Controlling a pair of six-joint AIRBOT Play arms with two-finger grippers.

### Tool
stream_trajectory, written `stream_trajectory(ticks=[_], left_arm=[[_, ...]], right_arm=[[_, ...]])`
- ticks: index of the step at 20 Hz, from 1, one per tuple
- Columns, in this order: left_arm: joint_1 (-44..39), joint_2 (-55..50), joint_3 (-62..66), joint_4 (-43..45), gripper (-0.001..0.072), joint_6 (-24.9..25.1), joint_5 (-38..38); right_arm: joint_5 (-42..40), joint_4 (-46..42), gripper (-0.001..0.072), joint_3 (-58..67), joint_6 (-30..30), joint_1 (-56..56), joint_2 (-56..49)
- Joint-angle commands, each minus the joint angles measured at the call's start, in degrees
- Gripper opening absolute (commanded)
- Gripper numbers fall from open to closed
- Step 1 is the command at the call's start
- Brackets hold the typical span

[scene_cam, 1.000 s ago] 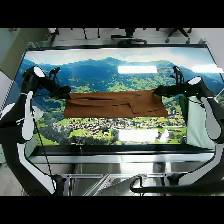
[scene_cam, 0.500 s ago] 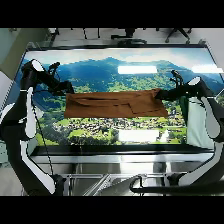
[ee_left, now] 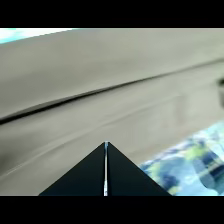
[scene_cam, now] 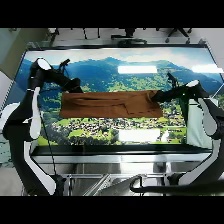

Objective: Fold the shirts.

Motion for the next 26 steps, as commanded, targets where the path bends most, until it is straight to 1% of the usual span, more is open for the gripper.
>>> stream_trajectory(ticks=[1,3,7,9,10,12,14,16,18,20,22,24,26], left_arm=[[-7.82,-3.69,-0.02,-2.62,0.0016,0.15,3.34],[-13.29,-6.47,-0.02,-2.58,0.0015,0.15,7.08],[-23.19,-10.69,0.00,-2.60,0.0015,-0.50,18.18],[-26.86,-11.89,0.00,-2.64,0.0015,-0.50,22.88],[-28.41,-12.20,0.00,-2.71,0.0015,-0.57,25.18],[-30.69,-12.15,0.11,-2.97,0.0015,-0.83,29.07],[-31.78,-12.15,1.64,-3.13,0.0015,-0.83,27.98],[-31.45,-11.17,5.05,-3.15,0.0015,-0.81,20.98],[-29.09,-6.29,5.90,-3.21,0.0015,-0.70,15.06],[-24.48,1.51,5.86,-3.26,0.0015,-0.68,9.97],[-18.62,10.95,5.77,-3.28,0.0015,-0.70,6.86],[-12.48,20.55,5.75,-3.21,0.0015,-0.68,6.67],[-6.69,28.70,5.35,-3.21,0.0015,-0.68,7.74]], right_arm=[[6.54,5.64,0.0016,1.79,-0.46,-2.12,1.68],[9.53,6.80,0.0016,3.50,0.72,-3.96,3.93],[16.02,6.80,0.0015,9.07,4.70,-8.07,7.82],[19.43,6.75,0.0016,11.21,5.62,-8.83,9.29],[20.24,6.82,0.0016,11.78,6.88,-8.83,9.86],[21.09,7.80,0.0016,11.91,7.04,-8.44,10.51],[21.20,8.48,0.0016,11.91,8.66,-7.72,10.51],[21.18,10.97,0.0016,11.91,9.73,-6.75,10.51],[20.90,16.87,0.0016,11.91,10.91,-4.66,10.51],[17.94,20.90,0.0016,11.91,11.13,-0.09,10.51],[11.34,21.31,0.0016,11.91,11.50,7.17,10.49],[0.07,21.31,0.0016,11.91,11.37,16.96,10.05],[-14.36,21.29,0.0016,11.91,8.98,28.13,8.48]])
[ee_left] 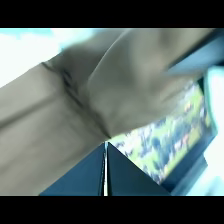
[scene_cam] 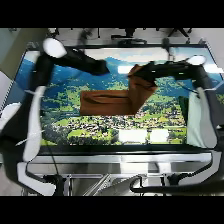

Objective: Fold the shirts.

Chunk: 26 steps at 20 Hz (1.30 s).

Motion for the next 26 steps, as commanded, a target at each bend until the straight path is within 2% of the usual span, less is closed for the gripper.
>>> stream_trajectory(ticks=[1,3,4,5,6,7,8,10,12,13,17,19,21,24,26], left_arm=[[10.23,15.69,-2.29,0.04,0.0015,0.31,0.17],[13.84,22.71,-8.26,0.11,0.0016,3.08,2.78],[15.06,25.11,-10.93,0.11,0.0016,3.89,3.17],[15.76,26.86,-13.22,0.09,0.0016,4.44,3.21],[15.85,28.15,-15.50,0.13,0.0016,5.57,3.56],[15.85,29.03,-17.73,0.15,0.0015,6.43,4.00],[15.85,29.59,-19.80,0.13,0.0016,7.17,4.72],[15.78,29.81,-22.40,0.11,0.0015,8.20,4.87],[15.80,29.79,-23.78,0.13,0.0016,8.55,4.94],[15.80,29.81,-23.93,0.13,0.0016,8.70,5.01],[15.80,29.81,-23.91,0.15,0.0015,10.01,4.94],[15.80,29.81,-23.91,0.13,0.0016,10.01,4.92],[15.78,29.81,-23.91,0.07,0.0016,9.99,4.87],[15.78,29.81,-23.91,0.07,0.0016,9.99,4.94],[15.78,29.81,-23.91,0.07,0.0015,9.99,4.94]], right_arm=[[-27.04,1.07,0.0017,0.04,-4.28,19.02,-2.97],[-44.06,1.09,0.0018,0.04,-9.70,30.40,-7.76],[-53.00,1.09,0.0042,0.09,-14.69,36.02,-10.88],[-59.54,1.07,0.0199,0.13,-18.56,40.26,-13.57],[-64.15,1.05,0.0315,0.15,-22.64,43.34,-15.78],[-66.42,0.66,0.0394,0.15,-25.86,44.74,-17.09],[-65.99,-0.09,0.0386,0.13,-27.28,44.83,-17.40],[-62.31,-3.10,0.0383,0.15,-27.26,42.53,-16.31],[-55.25,-3.28,0.0383,0.13,-27.12,37.88,-14.36],[-51.19,-3.61,0.0383,0.13,-25.31,34.93,-13.35],[-30.75,-11.89,0.0399,0.15,-11.93,20.41,-9.18],[-23.41,-18.71,0.0627,0.13,-4.04,13.77,-8.59],[-17.73,-25.11,0.0646,0.09,4.68,9.05,-9.57],[-10.56,-26.03,0.0646,0.09,5.81,7.37,-12.76],[-10.08,-26.03,0.0646,0.09,5.75,8.79,-14.67]])
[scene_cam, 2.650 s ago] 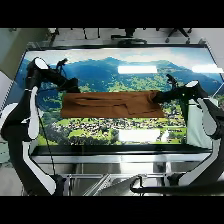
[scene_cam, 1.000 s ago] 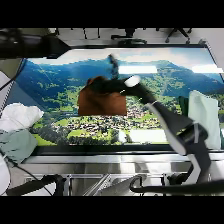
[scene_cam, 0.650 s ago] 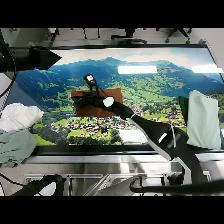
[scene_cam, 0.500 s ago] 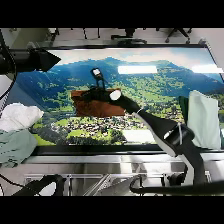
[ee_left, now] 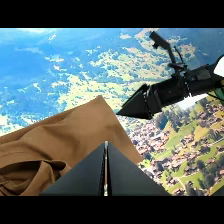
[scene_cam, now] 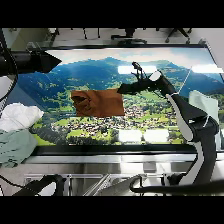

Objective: Fold the shirts.

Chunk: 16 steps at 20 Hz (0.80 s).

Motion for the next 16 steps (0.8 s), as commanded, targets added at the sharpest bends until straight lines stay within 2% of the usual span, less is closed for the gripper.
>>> stream_trajectory(ticks=[1,6,7,8,9,11,16], left_arm=[[0.02,0.02,-0.02,-0.02,0.0016,0.13,0.02],[0.02,0.02,-0.02,-0.02,0.0016,0.13,0.02],[0.02,0.02,-0.02,-0.02,0.0016,0.13,0.02],[0.02,0.02,-0.02,-0.02,0.0015,0.13,-0.02],[0.02,0.02,-0.02,0.00,0.0015,0.13,-0.07],[0.02,0.02,-0.04,0.00,0.0015,0.13,-0.46],[0.02,0.02,-0.02,-0.02,0.0015,0.11,-0.46]], right_arm=[[5.05,-2.45,0.0646,-0.02,3.26,0.15,-3.15],[2.73,3.65,0.0641,0.00,0.70,4.00,-6.54],[2.51,5.38,0.0619,0.00,0.70,4.37,-6.86],[2.60,7.08,0.0367,0.04,0.66,4.50,-6.91],[3.50,9.07,0.0020,0.55,-0.90,4.44,-6.60],[5.64,12.74,0.0017,3.58,-3.69,3.39,-4.72],[3.08,16.44,0.0017,19.78,-3.61,-4.98,4.39]])
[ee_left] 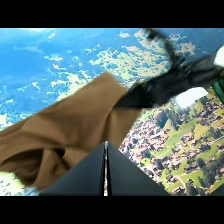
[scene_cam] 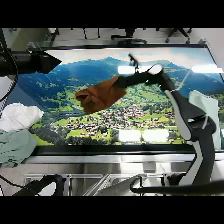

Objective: Fold the shirts.

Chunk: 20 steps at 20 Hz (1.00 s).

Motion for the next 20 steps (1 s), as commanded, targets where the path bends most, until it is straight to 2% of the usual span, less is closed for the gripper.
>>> stream_trajectory(ticks=[1,7,10,13,14,18,20], left_arm=[[0.02,0.02,0.00,-0.02,0.0015,-0.04,-0.02],[0.02,0.02,-0.02,0.00,0.0015,-0.04,-1.60],[0.02,0.02,-0.02,0.02,0.0015,-0.02,-3.21],[0.02,0.02,-0.04,0.02,0.0016,-0.02,-4.09],[0.02,0.00,-0.04,0.00,0.0015,-0.02,-4.13],[-0.33,0.00,-0.04,0.04,0.0016,0.00,-5.97],[-1.03,0.00,-0.04,0.02,0.0015,0.00,-6.84]], right_arm=[[-3.72,3.17,0.0016,9.29,-0.48,-6.95,6.25],[-13.03,0.33,0.0016,9.20,4.09,-27.50,14.19],[-12.81,0.13,0.0016,9.14,8.22,-37.92,15.17],[-7.50,-1.18,0.0017,6.12,14.93,-45.72,16.37],[-5.25,-5.25,0.0016,4.90,18.71,-47.12,17.05],[7.06,-32.85,0.0015,2.10,35.89,-47.78,21.38],[14.14,-40.70,0.0015,2.10,41.68,-47.84,23.56]])
